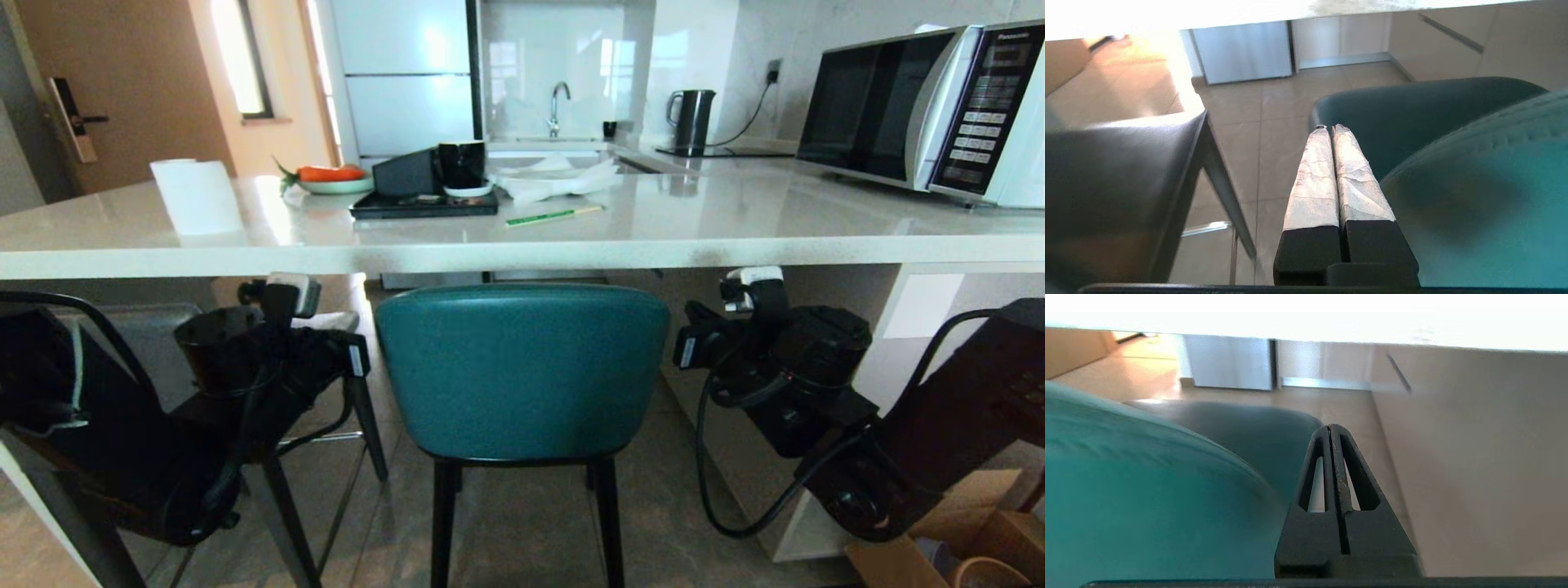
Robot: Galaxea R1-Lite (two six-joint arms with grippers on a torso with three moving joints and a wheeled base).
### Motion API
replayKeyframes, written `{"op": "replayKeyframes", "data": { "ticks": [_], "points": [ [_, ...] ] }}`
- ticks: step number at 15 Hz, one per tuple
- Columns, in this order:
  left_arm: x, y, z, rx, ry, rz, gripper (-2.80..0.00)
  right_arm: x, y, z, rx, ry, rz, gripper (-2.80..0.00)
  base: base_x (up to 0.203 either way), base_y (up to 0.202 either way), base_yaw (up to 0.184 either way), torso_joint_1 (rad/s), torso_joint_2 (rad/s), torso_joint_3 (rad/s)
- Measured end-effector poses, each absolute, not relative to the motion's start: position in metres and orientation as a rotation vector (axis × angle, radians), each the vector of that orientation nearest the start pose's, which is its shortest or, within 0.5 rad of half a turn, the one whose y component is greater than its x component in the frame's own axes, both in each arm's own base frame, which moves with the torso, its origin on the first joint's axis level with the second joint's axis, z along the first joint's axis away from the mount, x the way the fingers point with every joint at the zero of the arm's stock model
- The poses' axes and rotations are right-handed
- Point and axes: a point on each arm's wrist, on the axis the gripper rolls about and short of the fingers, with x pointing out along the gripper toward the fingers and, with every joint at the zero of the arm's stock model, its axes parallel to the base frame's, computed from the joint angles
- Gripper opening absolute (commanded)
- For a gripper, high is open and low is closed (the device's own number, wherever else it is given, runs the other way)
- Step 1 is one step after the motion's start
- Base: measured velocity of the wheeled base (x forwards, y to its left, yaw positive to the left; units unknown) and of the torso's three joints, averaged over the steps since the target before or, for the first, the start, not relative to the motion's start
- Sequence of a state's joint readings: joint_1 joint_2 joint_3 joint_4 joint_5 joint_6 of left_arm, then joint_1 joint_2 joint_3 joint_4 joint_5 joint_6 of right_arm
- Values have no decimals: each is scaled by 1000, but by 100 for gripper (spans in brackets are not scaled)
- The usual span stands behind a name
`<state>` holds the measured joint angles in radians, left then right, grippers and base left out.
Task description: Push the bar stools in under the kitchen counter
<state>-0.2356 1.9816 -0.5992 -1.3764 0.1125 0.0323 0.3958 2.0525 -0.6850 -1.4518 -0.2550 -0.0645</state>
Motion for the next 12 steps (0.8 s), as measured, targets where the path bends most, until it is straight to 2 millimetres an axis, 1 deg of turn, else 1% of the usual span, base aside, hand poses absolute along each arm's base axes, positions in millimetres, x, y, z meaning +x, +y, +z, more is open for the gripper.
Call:
{"op": "replayKeyframes", "data": {
  "ticks": [3, 6, 9, 12],
  "points": [
    [291, -60, 125, 15, 22, -101, -280, 301, 110, 125, -38, -66, 100, -280, 0, 0, 0, 0, 0, 0],
    [254, -43, 135, 9, 21, -55, -280, 267, 92, 137, -40, -57, 59, -280, 0, 0, 0, 0, 0, 0],
    [218, -29, 160, -1, -60, 14, -280, 230, 74, 158, -30, -100, 20, -280, 0, 0, 0, 0, 0, 0],
    [174, -19, 187, -11, -126, 53, -280, 193, 53, 184, -38, -157, -23, -280, 0, 0, 0, 0, 0, 0]
  ]
}}
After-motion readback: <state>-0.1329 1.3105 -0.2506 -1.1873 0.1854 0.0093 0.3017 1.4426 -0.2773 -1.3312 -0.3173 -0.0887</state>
